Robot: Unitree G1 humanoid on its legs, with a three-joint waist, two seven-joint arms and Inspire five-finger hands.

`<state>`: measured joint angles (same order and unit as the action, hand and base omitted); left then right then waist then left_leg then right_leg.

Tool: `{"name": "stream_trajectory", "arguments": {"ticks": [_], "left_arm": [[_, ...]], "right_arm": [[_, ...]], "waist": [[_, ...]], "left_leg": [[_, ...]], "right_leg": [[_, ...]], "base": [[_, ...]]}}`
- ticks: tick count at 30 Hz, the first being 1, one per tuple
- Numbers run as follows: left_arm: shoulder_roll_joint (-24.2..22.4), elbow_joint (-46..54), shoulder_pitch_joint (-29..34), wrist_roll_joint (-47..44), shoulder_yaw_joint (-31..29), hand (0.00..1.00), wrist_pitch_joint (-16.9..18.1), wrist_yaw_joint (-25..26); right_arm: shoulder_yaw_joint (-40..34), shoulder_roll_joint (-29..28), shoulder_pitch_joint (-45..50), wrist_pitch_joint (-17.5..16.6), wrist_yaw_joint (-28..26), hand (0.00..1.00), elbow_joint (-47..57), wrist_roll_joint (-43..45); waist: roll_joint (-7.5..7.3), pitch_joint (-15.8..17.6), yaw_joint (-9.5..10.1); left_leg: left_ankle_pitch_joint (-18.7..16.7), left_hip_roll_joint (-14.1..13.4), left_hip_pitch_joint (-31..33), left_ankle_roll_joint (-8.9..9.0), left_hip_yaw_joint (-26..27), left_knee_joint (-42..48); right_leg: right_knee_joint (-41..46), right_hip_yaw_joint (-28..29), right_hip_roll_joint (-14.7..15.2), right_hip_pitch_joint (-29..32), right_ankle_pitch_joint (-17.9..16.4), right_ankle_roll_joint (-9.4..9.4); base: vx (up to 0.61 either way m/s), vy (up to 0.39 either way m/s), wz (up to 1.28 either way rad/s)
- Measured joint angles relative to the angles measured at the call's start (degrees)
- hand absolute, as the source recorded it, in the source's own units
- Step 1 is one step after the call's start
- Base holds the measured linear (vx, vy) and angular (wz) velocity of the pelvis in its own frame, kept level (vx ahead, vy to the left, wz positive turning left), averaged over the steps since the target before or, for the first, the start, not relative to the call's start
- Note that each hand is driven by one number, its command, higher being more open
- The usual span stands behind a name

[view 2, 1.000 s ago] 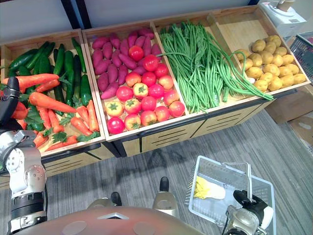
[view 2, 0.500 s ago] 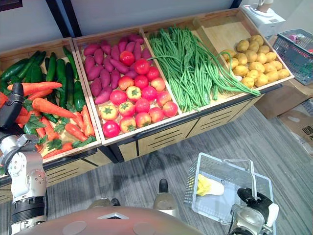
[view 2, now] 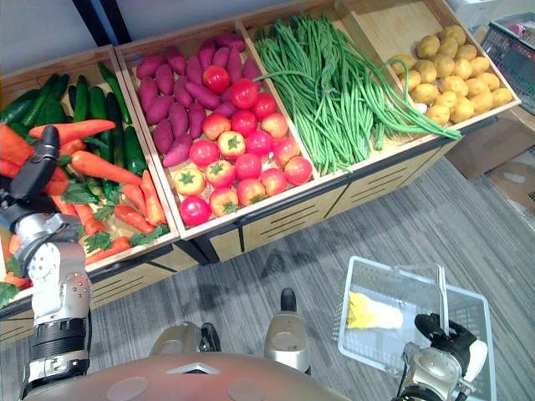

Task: Pick vegetable in the basket

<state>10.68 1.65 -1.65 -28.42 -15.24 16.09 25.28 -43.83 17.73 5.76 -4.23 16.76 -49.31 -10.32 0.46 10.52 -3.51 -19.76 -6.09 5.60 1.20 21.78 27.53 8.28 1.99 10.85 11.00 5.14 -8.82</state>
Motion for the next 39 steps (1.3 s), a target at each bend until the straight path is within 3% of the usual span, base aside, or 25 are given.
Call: {"name": "stream_trajectory", "arguments": {"ticks": [2,3,4,5,6,7,10,13,15,16,19,22,23,24,25,26,27,30,32,33,34,35,36,37,39], "left_arm": [[0.3,0.0,-0.6,0.5,0.1,0.00,0.0,-0.4],[0.5,-0.1,-1.0,1.5,-0.1,0.00,0.0,-0.4],[0.5,-0.1,-1.2,1.7,-0.3,0.00,0.0,-0.4],[0.6,-0.1,-1.7,1.9,-1.3,0.00,0.0,-0.5],[0.6,-0.6,-2.6,2.0,-1.8,0.00,0.0,-0.6],[0.6,-0.8,-3.0,2.0,-3.0,0.00,-0.1,-0.5],[0.6,-0.5,-3.0,2.0,-5.8,0.00,-0.2,-0.3],[0.7,1.2,-1.3,2.2,-10.3,0.00,-0.2,0.2],[1.1,1.2,0.0,2.3,-11.3,0.00,-0.2,0.4],[1.1,1.2,0.1,2.5,-11.7,0.00,-0.2,0.5],[1.0,1.2,0.3,4.4,-12.7,0.00,-0.3,0.7],[0.5,1.2,0.6,4.6,-12.6,0.00,-0.3,0.7],[-0.1,1.2,0.9,4.8,-12.5,0.00,-0.3,0.8],[-1.5,1.0,1.5,4.8,-12.7,0.00,-0.3,1.0],[-2.0,1.0,1.5,4.8,-12.7,0.00,-0.3,1.0],[-2.8,0.9,1.7,4.9,-12.6,0.00,-0.3,0.8],[-4.8,0.8,3.0,4.9,-12.5,0.00,-0.4,0.8],[-5.8,0.8,5.3,4.9,-10.9,0.00,-0.5,0.5],[-5.8,0.8,5.9,4.9,-10.3,0.00,-0.5,0.2],[-5.9,0.9,6.2,4.9,-10.2,0.00,-0.5,0.1],[-4.8,1.5,6.0,4.9,-10.9,0.00,-0.1,0.0],[-5.5,1.2,6.0,5.2,-11.1,0.00,0.2,-0.4],[-5.7,1.2,7.0,5.3,-10.6,0.00,0.0,-1.2],[-5.7,1.3,7.9,5.9,-10.4,0.00,0.0,-2.1],[-5.6,1.3,9.1,6.1,-10.9,0.00,0.0,-2.4]], "right_arm": [[1.7,-0.1,-0.6,-0.2,0.0,0.00,3.5,0.0],[2.5,-0.1,-1.3,-0.3,0.0,0.00,5.2,0.0],[2.9,-0.1,-1.9,-0.4,0.0,0.00,5.4,0.0],[4.1,-0.2,-4.0,-0.4,0.0,0.00,5.4,0.0],[4.7,-0.2,-5.0,-0.4,0.0,0.00,5.6,0.0],[5.3,-0.2,-6.0,-0.3,-0.1,0.00,5.6,0.0],[6.0,-0.2,-6.6,0.0,-0.1,0.00,5.6,0.0],[8.9,-0.2,-7.0,0.5,-0.1,0.00,5.6,-0.5],[10.4,-0.2,-8.0,0.5,-0.1,0.00,5.6,-0.5],[11.1,-0.2,-8.4,0.5,-0.1,0.00,5.6,-0.5],[12.9,-0.1,-8.4,0.5,-0.2,0.00,5.8,-0.6],[12.9,0.0,-6.3,0.5,-0.2,0.00,7.4,-0.7],[13.0,0.2,-6.0,0.5,-0.2,0.00,7.6,-0.7],[13.8,0.4,-5.4,0.5,-0.2,0.00,7.9,-0.7],[14.2,0.4,-4.8,0.5,-0.2,0.00,8.4,-0.7],[14.9,0.5,-4.0,0.5,-0.2,0.00,9.1,-0.7],[15.5,1.0,-3.7,0.6,-0.3,0.00,9.4,-0.8],[17.0,1.1,-0.3,0.5,-0.5,0.00,13.6,-1.2],[17.5,1.1,0.3,0.5,-0.8,0.00,14.8,-1.2],[17.6,1.0,0.1,0.3,-1.3,0.00,15.4,-1.3],[18.5,0.2,0.6,-0.1,-1.3,0.00,16.7,-1.3],[19.1,0.7,0.4,-0.2,-1.3,0.00,16.6,-1.2],[19.9,0.4,0.1,-0.2,-1.2,0.00,17.2,-1.1],[21.1,0.3,-0.2,-0.2,-1.3,0.00,18.4,-1.1],[22.9,0.3,-0.7,-0.4,-1.8,0.00,19.1,-1.2]], "waist": [[-0.53,0.6,-0.10],[-0.43,0.8,-0.64],[-0.18,0.9,-0.86],[0.59,2.0,-0.40],[0.59,2.9,-0.50],[0.99,4.5,-0.60],[1.26,4.4,0.64],[0.78,4.2,3.17],[0.30,3.8,3.76],[-0.14,3.5,4.01],[-0.22,3.1,4.43],[-0.22,3.0,2.88],[0.18,3.0,2.23],[0.42,2.7,1.62],[0.30,2.7,1.68],[0.21,2.5,1.45],[2.15,1.6,1.10],[3.86,0.5,0.35],[3.90,0.5,-0.35],[4.10,0.4,-0.34],[2.26,0.3,0.82],[2.88,0.9,0.69],[2.63,0.0,1.07],[1.78,0.1,2.39],[1.99,0.0,4.10]], "left_leg": [[-2.3,-0.5,1.9,-1.25,3.2,3.6],[-3.5,-1.2,3.1,-2.61,5.1,5.4],[-3.5,-1.7,3.2,-3.37,6.6,5.4],[-3.0,-2.8,2.9,-4.83,10.2,4.7],[-2.2,-2.8,2.3,-5.60,12.0,3.2],[-0.2,-2.8,0.4,-6.46,15.1,-0.2],[2.5,-2.9,-1.2,-6.92,19.7,-5.1],[3.9,-4.0,-1.8,-6.45,28.5,-7.7],[4.2,-4.7,-1.1,-6.23,33.0,-7.6],[4.4,-5.0,-0.4,-6.40,35.2,-7.5],[5.1,-8.6,0.1,-5.39,39.5,-5.1],[5.8,-10.8,-0.2,-5.17,40.1,-3.4],[6.5,-11.6,-0.6,-5.29,40.3,-3.7],[7.5,-12.8,-1.5,-4.03,40.9,-3.6],[7.6,-13.3,-2.0,-3.77,41.1,-3.0],[7.5,-14.9,-2.3,-3.68,41.0,-0.6],[7.9,-18.2,-2.3,-3.24,40.7,1.3],[10.8,-21.6,-5.2,-2.02,40.0,1.3],[13.7,-22.1,-7.4,-2.43,39.2,0.0],[16.2,-23.2,-8.7,-3.31,36.4,-0.2],[16.7,-24.3,-7.8,-4.06,29.7,5.0],[14.6,-24.9,-6.2,-1.51,23.1,6.0],[10.3,-19.0,-3.1,3.94,9.7,3.5],[8.2,-13.1,-1.8,4.32,0.6,0.5],[7.6,-9.3,-0.6,4.17,-5.2,-3.1]], "right_leg": [[0.4,2.8,-0.1,2.9,1.5,-1.05],[-1.0,2.8,-0.2,4.2,4.3,-0.43],[-3.1,2.3,-0.3,4.1,6.8,0.88],[-2.2,-3.0,-0.1,4.6,7.3,4.65],[4.8,-10.0,1.1,5.9,2.3,6.62],[14.8,-19.7,3.2,5.6,-4.5,10.11],[23.7,-30.0,6.1,0.6,-10.6,10.79],[26.3,-33.0,8.4,-8.6,-12.9,9.93],[21.8,-33.1,9.0,-11.6,-10.9,7.03],[17.1,-33.1,8.4,-12.0,-11.1,4.65],[10.1,-33.3,5.0,-12.5,-11.7,3.57],[9.7,-33.9,3.9,-13.0,-13.3,1.20],[12.6,-33.7,4.3,-11.1,-14.7,1.07],[10.6,-33.2,4.4,-9.7,-16.6,2.10],[7.0,-33.2,4.2,-9.9,-16.1,2.00],[3.3,-32.7,3.5,-10.2,-12.6,0.76],[3.2,-32.9,0.8,-11.0,-11.9,2.01],[4.4,-33.0,-2.3,-13.0,-13.7,4.88],[9.3,-32.9,-2.1,-12.5,-14.6,6.20],[18.9,-31.9,-0.8,-7.5,-17.6,6.76],[8.0,-29.8,-2.1,-8.3,-14.9,7.54],[8.7,-29.7,-3.4,-9.6,-14.8,8.41],[7.4,-26.9,-3.4,-10.0,-14.8,9.09],[5.8,-23.9,-3.4,-10.0,-14.1,9.37],[5.0,-19.5,-4.4,-10.1,-13.5,9.59]], "base": [[-0.24,0.164,-0.86],[-0.28,0.165,-0.96],[-0.32,0.197,-1.10],[-0.20,0.127,-1.00],[-0.24,0.228,-1.29],[-0.18,0.210,-0.97],[-0.12,0.169,-0.95],[-0.14,0.027,-1.48],[-0.09,-0.117,-1.42],[-0.05,-0.186,-0.97],[0.00,-0.244,-0.83],[0.02,-0.226,-0.28],[-0.01,-0.273,-0.27],[0.00,-0.207,-0.31],[0.01,-0.237,-0.26],[0.05,-0.291,-0.28],[0.06,-0.271,-0.40],[0.09,-0.247,-0.29],[0.04,-0.199,-0.26],[-0.04,-0.326,-0.79],[-0.10,-0.335,-0.77],[-0.05,-0.193,-0.78],[0.03,-0.092,-0.95],[0.09,-0.051,-1.16],[0.11,-0.037,-1.23]]}}
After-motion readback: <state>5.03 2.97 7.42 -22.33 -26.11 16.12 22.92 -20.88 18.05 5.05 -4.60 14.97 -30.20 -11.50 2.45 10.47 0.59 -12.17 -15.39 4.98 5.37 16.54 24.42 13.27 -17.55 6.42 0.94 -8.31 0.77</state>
